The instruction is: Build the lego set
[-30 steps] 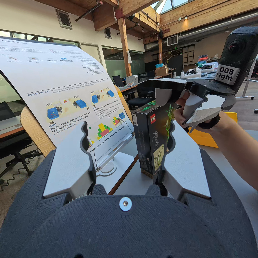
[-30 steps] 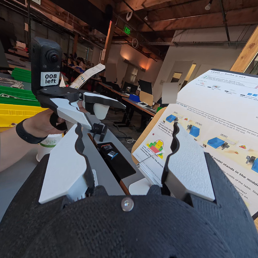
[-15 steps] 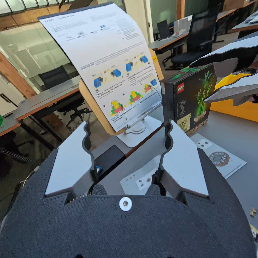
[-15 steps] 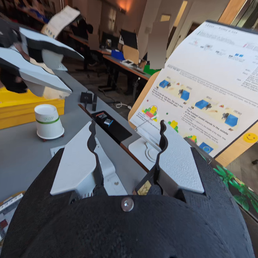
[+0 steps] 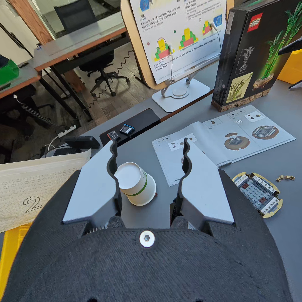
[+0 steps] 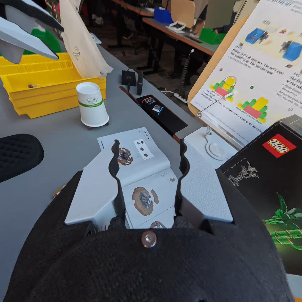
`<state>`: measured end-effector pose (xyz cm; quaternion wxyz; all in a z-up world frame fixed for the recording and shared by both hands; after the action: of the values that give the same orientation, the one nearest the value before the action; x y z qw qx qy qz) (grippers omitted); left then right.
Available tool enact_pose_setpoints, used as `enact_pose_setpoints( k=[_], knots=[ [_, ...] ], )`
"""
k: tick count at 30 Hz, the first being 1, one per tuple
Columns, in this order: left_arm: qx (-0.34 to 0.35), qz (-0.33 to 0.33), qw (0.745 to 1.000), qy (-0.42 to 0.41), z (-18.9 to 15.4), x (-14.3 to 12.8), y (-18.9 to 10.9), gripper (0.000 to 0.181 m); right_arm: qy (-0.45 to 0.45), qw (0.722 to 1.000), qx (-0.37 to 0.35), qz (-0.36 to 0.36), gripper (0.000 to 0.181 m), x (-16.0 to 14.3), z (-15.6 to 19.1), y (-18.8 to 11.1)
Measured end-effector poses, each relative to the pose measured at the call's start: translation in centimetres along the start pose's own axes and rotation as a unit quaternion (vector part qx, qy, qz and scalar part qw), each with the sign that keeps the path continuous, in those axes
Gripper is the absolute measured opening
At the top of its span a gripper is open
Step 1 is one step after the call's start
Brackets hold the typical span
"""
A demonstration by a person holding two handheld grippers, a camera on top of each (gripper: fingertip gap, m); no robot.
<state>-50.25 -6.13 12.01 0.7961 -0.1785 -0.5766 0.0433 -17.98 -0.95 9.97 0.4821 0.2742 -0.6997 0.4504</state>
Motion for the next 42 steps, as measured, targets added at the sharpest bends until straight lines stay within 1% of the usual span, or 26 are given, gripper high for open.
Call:
enact_pose_setpoints(
  k=[2, 3, 5, 7, 9, 11, 12, 14, 15, 16, 18, 19, 21, 24, 26, 28, 30, 32, 33, 35, 37, 38, 39, 40, 41, 42],
  knots=[
    [0.020, 0.001, 1.000, 0.001, 1.0, -0.3, -1.2, 0.079, 0.000, 0.999, 0.009, -0.031, 0.075, 0.3, 0.2, -0.5],
    [0.049, 0.015, 0.999, 0.002, 2.0, -0.8, -1.7, 0.080, 0.001, 0.999, 0.010, -0.034, 0.075, 0.3, 0.2, -0.7],
    [0.135, 0.041, 0.990, -0.008, 5.1, -2.2, -3.0, 0.080, -0.009, 0.999, -0.008, -0.033, 0.076, 0.0, -0.1, -0.9],
    [0.216, 0.073, 0.972, -0.049, 8.7, -4.3, -4.4, 0.079, -0.025, 0.999, -0.026, -0.019, 0.077, -0.4, -0.7, -1.1],
    [0.274, 0.116, 0.950, -0.098, 12.0, -7.0, -5.5, 0.072, -0.030, 0.999, -0.044, -0.005, 0.078, -1.0, -1.4, -1.2],
    [0.319, 0.158, 0.926, -0.126, 14.5, -9.7, -6.0, 0.067, -0.024, 0.999, -0.048, -0.004, 0.078, -1.3, -1.9, -1.3],
    [0.325, 0.170, 0.921, -0.133, 15.5, -10.9, -5.9, 0.060, -0.019, 0.999, -0.044, -0.007, 0.078, -1.4, -2.1, -1.2],
    [0.298, 0.184, 0.924, -0.156, 16.6, -13.0, -4.5, 0.046, -0.009, 0.999, -0.036, -0.017, 0.078, -1.6, -2.4, -1.2],
    [0.275, 0.197, 0.925, -0.172, 16.9, -14.2, -3.4, 0.044, -0.003, 0.999, -0.033, -0.021, 0.077, -1.7, -2.6, -1.1],
    [0.256, 0.224, 0.922, -0.185, 17.2, -15.5, -2.3, 0.042, 0.002, 0.999, -0.030, -0.023, 0.077, -1.8, -2.6, -1.1],
    [0.243, 0.294, 0.904, -0.191, 17.6, -17.9, -0.7, 0.037, 0.011, 0.999, -0.022, -0.028, 0.075, -1.9, -2.7, -1.0],
    [0.243, 0.313, 0.899, -0.188, 17.6, -18.7, -0.2, 0.035, 0.014, 0.999, -0.017, -0.030, 0.073, -2.0, -2.6, -0.9],
    [0.238, 0.323, 0.897, -0.186, 17.8, -19.6, 0.6, 0.031, 0.018, 0.999, -0.013, -0.031, 0.071, -2.1, -2.6, -0.7],
    [0.232, 0.312, 0.901, -0.194, 18.0, -20.0, 1.3, 0.029, 0.019, 0.999, -0.010, -0.025, 0.065, -2.4, -2.7, -0.4],
    [0.218, 0.309, 0.904, -0.199, 18.0, -20.5, 1.8, 0.027, 0.019, 1.000, 0.005, -0.022, 0.058, -2.0, -2.5, -0.1],
    [0.206, 0.315, 0.906, -0.192, 18.0, -21.3, 2.4, 0.025, 0.005, 1.000, 0.014, -0.021, 0.052, -1.0, -2.1, 0.0],
    [0.208, 0.325, 0.902, -0.193, 18.1, -22.3, 3.3, 0.023, -0.023, 1.000, 0.010, -0.015, 0.038, 0.6, -1.9, -0.1],
    [0.197, 0.335, 0.899, -0.202, 17.9, -23.1, 4.2, 0.021, -0.047, 0.999, 0.009, -0.006, 0.030, 2.3, -1.9, -0.2],
    [0.199, 0.332, 0.900, -0.202, 17.9, -23.2, 4.5, 0.021, -0.050, 0.999, 0.010, -0.002, 0.027, 3.0, -1.9, -0.3],
    [0.208, 0.323, 0.902, -0.196, 18.0, -23.2, 4.9, 0.022, -0.040, 0.999, 0.016, -0.003, 0.027, 3.6, -1.9, -0.2],
    [0.201, 0.310, 0.907, -0.200, 18.0, -22.7, 5.2, 0.024, -0.020, 0.999, 0.024, -0.033, 0.027, 3.0, -1.8, -0.1],
    [0.188, 0.314, 0.909, -0.199, 18.1, -22.0, 5.4, 0.025, -0.005, 0.998, 0.036, -0.053, 0.027, 2.5, -1.7, 0.0],
    [0.178, 0.324, 0.910, -0.188, 18.3, -21.1, 5.5, 0.028, 0.011, 0.997, 0.058, -0.054, 0.029, 2.1, -1.7, 0.3],
    [0.166, 0.336, 0.911, -0.171, 18.5, -20.3, 5.7, 0.030, 0.023, 0.996, 0.081, -0.040, 0.031, 1.7, -1.7, 0.5],
    [0.148, 0.350, 0.913, -0.151, 18.5, -19.6, 5.8, 0.030, 0.029, 0.995, 0.089, -0.028, 0.031, 1.3, -1.9, 0.6],
    [0.138, 0.365, 0.912, -0.128, 18.7, -19.0, 6.1, 0.029, 0.032, 0.996, 0.079, -0.024, 0.032, 0.9, -2.3, 0.6]
  ],
)
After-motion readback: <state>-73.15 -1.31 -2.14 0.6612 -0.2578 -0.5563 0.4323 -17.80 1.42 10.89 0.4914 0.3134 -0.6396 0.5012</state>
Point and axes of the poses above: each gripper's, where its closed fingertips meet, y out along the fingers, x out of its top, z = x × y across the jaws, the point moved 9 cm from there along -y, back along the fingers, and after that the axes turned 10 degrees about x, right-handed, at the moved point
